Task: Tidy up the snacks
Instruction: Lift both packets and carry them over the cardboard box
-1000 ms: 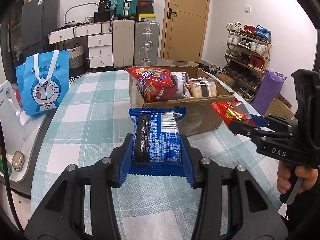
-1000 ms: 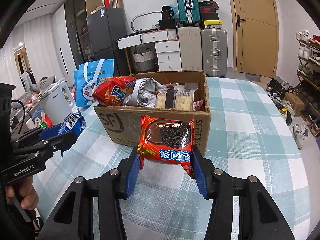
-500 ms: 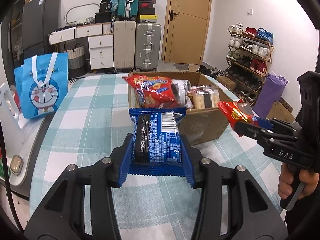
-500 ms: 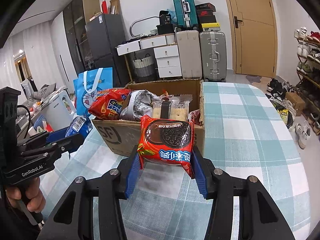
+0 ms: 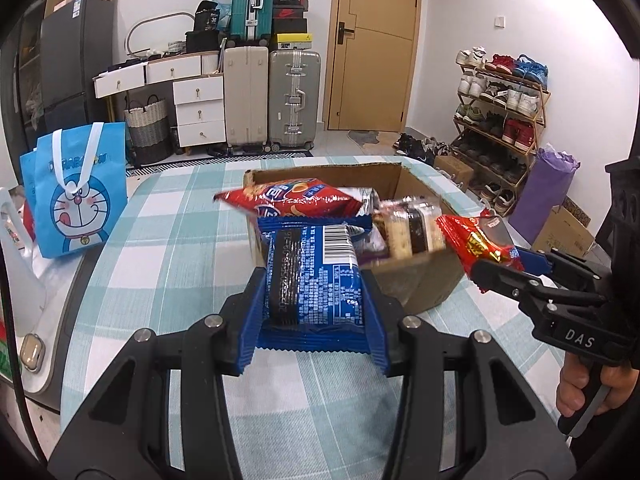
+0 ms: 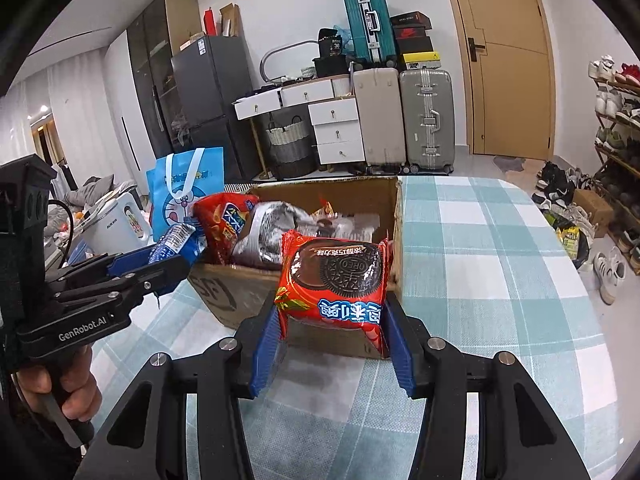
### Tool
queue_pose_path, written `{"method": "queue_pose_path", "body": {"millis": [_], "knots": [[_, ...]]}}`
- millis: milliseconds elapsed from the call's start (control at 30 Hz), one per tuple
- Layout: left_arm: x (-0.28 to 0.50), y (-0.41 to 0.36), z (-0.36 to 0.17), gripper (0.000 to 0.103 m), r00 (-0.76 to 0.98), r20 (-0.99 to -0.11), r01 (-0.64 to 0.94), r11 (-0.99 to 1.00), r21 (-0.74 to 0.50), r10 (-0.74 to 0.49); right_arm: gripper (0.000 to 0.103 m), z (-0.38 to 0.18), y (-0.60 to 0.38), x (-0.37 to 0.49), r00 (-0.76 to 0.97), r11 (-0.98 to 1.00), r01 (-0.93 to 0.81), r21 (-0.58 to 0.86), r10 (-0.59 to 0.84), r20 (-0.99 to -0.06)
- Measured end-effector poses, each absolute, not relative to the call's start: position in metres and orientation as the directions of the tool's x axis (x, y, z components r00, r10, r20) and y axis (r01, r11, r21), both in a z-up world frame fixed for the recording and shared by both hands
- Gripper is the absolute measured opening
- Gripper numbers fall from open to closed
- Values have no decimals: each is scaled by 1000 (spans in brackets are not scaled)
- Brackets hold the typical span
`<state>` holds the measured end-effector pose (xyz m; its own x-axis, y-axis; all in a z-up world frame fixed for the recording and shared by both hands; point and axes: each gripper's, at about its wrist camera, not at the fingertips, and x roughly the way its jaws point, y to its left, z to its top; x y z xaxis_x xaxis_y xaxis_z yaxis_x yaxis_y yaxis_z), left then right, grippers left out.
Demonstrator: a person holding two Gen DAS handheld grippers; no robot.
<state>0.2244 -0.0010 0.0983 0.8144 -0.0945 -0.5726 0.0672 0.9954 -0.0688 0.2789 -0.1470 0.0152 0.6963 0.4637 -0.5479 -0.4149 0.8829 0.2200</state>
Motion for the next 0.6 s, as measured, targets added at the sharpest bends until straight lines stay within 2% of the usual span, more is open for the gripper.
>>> {"method": "queue_pose_path", "body": {"millis": [600], "knots": [[268,-8,97,42,804,-590,61,997,-44,-75,50,13,-127,322,688,887,-418,195,450,-570]]}}
